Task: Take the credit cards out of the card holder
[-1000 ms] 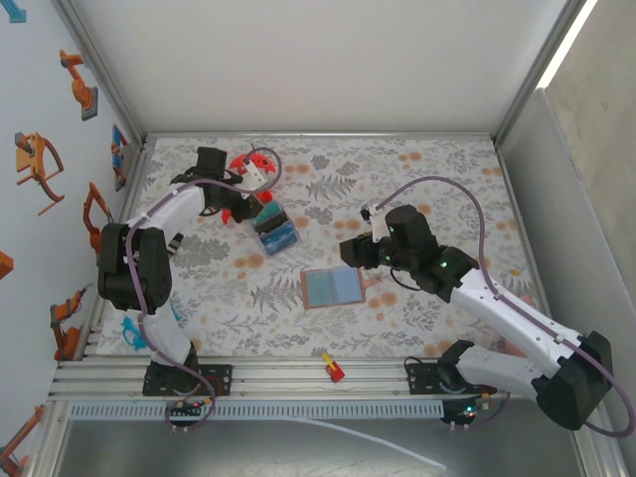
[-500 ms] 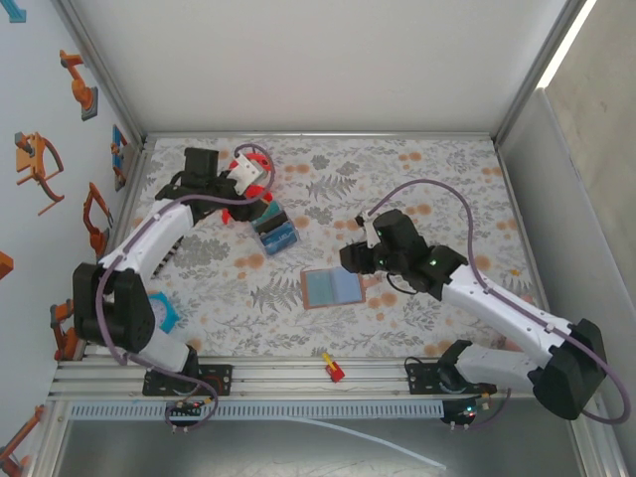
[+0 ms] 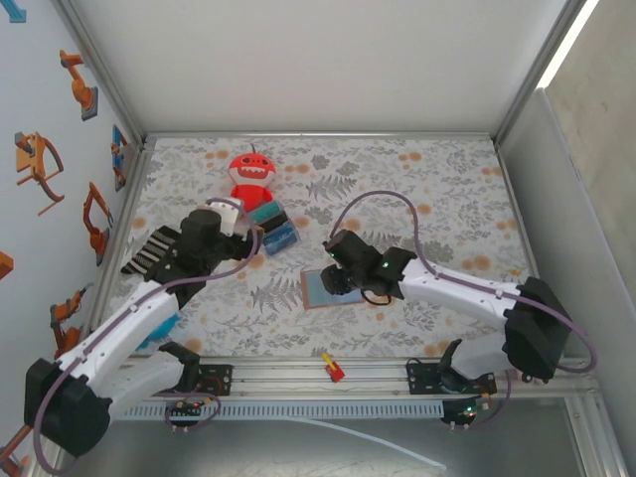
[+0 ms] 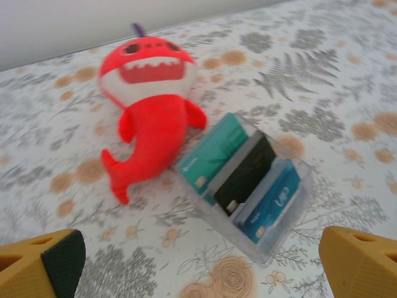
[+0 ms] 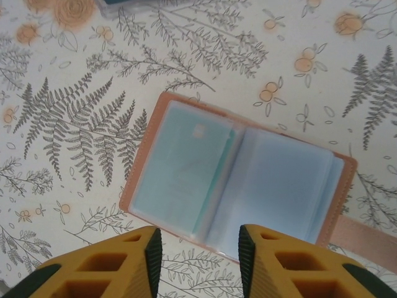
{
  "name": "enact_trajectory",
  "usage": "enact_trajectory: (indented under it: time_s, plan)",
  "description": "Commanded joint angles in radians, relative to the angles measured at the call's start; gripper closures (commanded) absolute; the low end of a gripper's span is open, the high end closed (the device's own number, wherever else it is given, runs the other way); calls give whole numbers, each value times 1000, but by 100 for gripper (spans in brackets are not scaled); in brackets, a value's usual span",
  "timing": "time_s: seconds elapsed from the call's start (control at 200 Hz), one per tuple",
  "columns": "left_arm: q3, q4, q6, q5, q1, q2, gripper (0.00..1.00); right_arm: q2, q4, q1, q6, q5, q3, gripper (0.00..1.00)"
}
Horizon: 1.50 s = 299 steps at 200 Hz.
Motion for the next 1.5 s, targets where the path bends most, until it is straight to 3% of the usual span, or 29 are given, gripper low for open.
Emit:
enact_trajectory:
  time_s: [0.0,0.13,0.356,0.866,1.492]
  plan:
    - [-50,-42,-251,-203,-3,-99,3,72,-13,35,20,24,54,65]
    - [-90,-133,-334,-250,-2,-199,3,175,-33,67,14,29,111,64]
    - [-101,-192,-336,-279,-1,-287,3,313,-71,81,1,24,186,60]
    - [-84,-182,-340,-263,-2,-233,3,422,-73,80,-2,-39,214,49]
    - [-58,-190,-326,-228,-1,-211,3,474,-83,84,9,-35,165,49]
